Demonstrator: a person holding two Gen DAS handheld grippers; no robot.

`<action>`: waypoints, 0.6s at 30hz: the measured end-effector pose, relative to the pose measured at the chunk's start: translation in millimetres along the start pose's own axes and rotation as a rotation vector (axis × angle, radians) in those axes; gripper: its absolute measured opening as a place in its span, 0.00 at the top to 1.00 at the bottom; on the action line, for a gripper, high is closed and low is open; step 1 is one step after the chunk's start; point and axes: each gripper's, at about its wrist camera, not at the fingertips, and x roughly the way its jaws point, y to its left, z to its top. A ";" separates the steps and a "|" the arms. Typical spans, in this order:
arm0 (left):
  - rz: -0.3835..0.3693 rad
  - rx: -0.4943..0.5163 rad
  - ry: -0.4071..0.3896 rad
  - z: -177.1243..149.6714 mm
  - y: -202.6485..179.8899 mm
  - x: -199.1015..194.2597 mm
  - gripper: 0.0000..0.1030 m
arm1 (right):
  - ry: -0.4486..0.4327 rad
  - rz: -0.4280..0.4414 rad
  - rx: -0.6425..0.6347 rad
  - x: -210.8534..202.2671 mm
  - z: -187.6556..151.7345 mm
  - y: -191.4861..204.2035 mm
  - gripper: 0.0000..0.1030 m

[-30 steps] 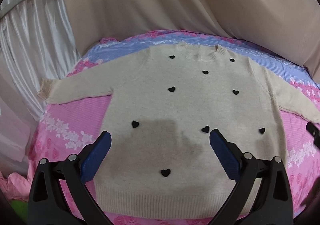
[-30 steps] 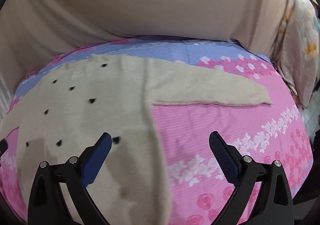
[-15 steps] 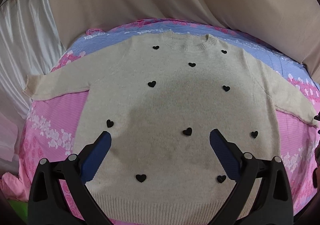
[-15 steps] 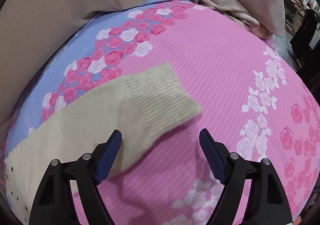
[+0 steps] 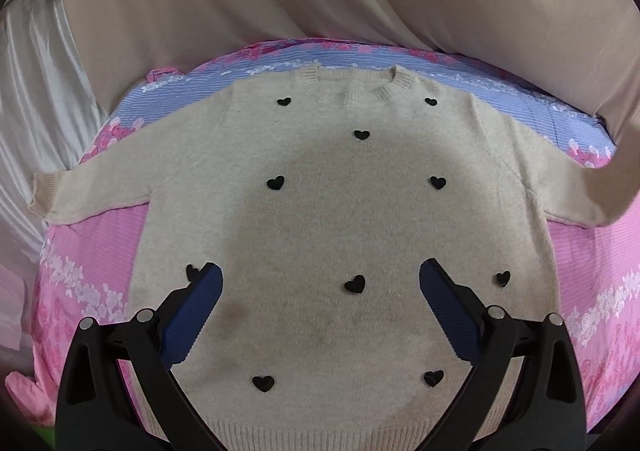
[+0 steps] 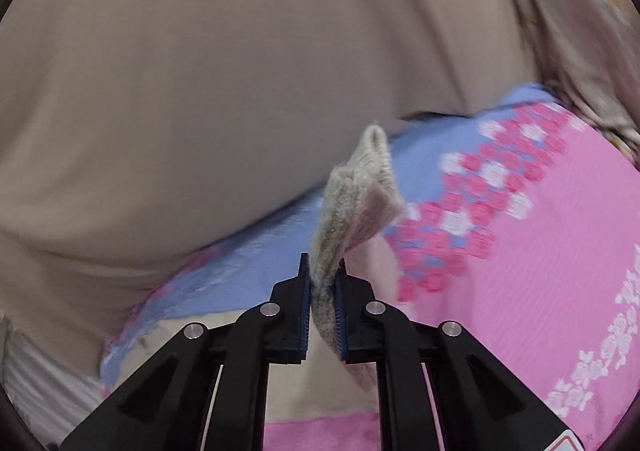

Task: Fold small clothes
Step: 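Grasp the sweater sleeve cuff with the right gripper and lift it, then fold the held sleeve across the sweater body with the right gripper, then release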

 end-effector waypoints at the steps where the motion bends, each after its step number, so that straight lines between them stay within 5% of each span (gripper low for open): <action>1: -0.015 -0.007 -0.004 0.2 1.8 -0.4 0.06 | 0.008 0.048 -0.044 -0.5 1.9 30.3 0.91; 6: -0.057 -0.048 -0.038 -1.1 20.7 -5.7 0.06 | 0.130 0.290 -0.229 22.0 -29.9 189.1 0.91; 10: -0.071 -0.102 -0.057 -3.7 46.9 -8.1 0.06 | 0.310 0.423 -0.326 68.1 -105.5 286.7 0.88; 15: -0.104 -0.211 -0.031 -5.8 86.3 8.2 0.06 | 0.545 0.467 -0.452 124.4 -226.3 354.9 0.68; 18: -0.126 -0.255 -0.017 -3.2 103.0 20.7 0.06 | 0.508 0.435 -0.548 102.6 -250.9 364.7 0.68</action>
